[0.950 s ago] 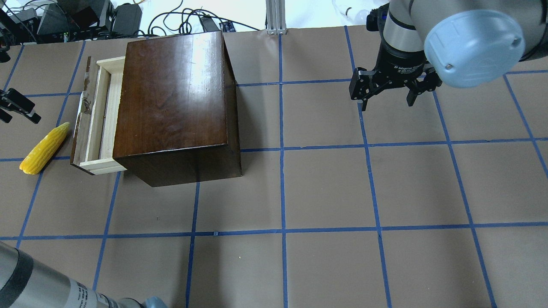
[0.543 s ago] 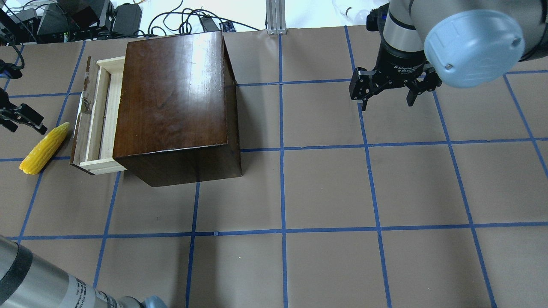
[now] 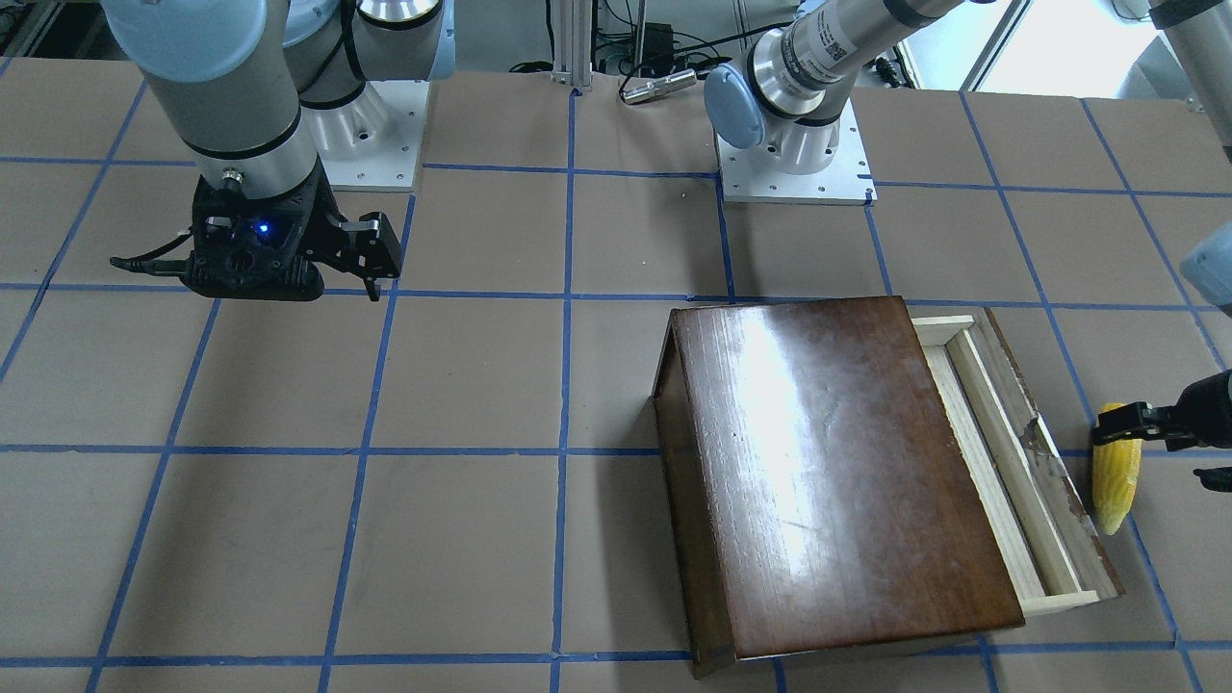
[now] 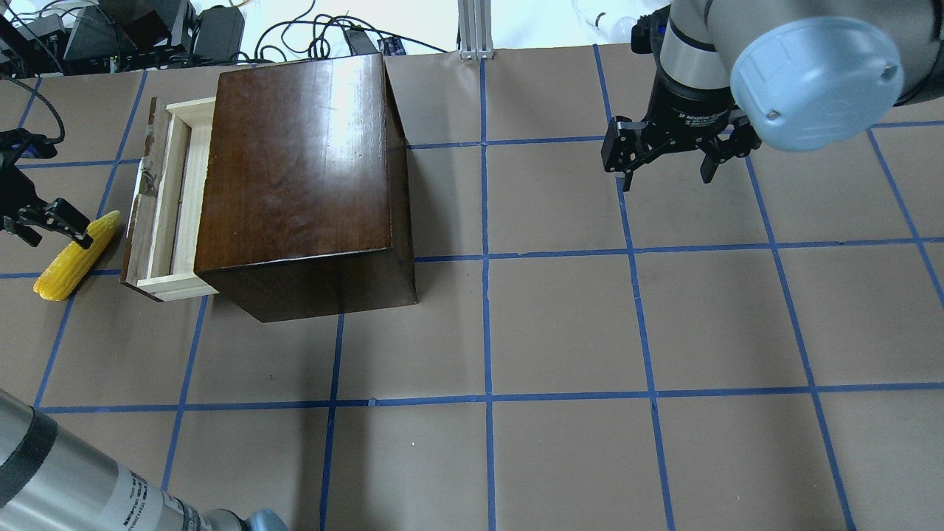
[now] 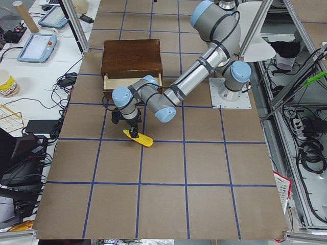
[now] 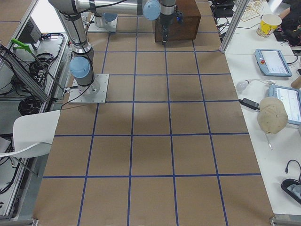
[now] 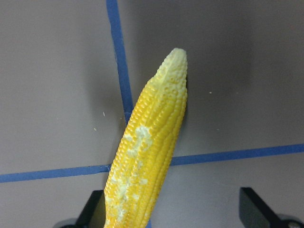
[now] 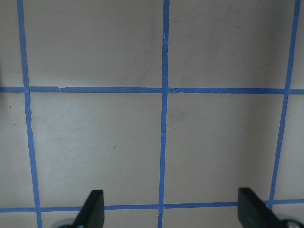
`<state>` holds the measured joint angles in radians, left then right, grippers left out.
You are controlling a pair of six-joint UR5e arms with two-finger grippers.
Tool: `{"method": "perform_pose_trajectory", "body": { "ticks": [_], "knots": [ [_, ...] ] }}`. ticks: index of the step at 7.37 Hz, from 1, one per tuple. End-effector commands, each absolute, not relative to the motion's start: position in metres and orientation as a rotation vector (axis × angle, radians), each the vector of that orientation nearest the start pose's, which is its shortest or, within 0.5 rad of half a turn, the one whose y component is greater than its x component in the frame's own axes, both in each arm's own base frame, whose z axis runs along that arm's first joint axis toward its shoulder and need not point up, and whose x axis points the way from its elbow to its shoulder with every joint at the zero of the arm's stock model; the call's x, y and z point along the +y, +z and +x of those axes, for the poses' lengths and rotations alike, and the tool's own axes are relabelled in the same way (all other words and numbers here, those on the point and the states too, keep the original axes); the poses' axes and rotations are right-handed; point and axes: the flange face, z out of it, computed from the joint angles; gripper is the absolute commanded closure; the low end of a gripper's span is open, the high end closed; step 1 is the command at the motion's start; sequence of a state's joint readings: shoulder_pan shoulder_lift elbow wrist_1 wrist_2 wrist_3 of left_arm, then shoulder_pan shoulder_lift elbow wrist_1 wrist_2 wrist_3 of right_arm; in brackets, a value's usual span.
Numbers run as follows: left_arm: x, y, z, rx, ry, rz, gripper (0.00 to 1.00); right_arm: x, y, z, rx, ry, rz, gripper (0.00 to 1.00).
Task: Open drawer and put corn inside
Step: 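Lower the left gripper over the yellow corn cob and grasp it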
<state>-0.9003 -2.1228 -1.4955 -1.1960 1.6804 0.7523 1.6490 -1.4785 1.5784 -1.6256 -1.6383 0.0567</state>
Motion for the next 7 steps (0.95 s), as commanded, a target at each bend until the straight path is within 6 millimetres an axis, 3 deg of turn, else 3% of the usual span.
{"method": "perform_pose_trajectory", "body": {
  "ticks": [1,7],
  "knots": [
    [-0.589,0.220,0.325,3.128,0.260,0.124,0.00,-0.513,0.443,0.167,3.211,0.066,-0.037,0.00],
    [-0.597,0.184,0.338,3.109,0.219,0.180,0.00,-0.513,0.443,0.167,3.211,0.066,-0.037,0.00]
  ]
}}
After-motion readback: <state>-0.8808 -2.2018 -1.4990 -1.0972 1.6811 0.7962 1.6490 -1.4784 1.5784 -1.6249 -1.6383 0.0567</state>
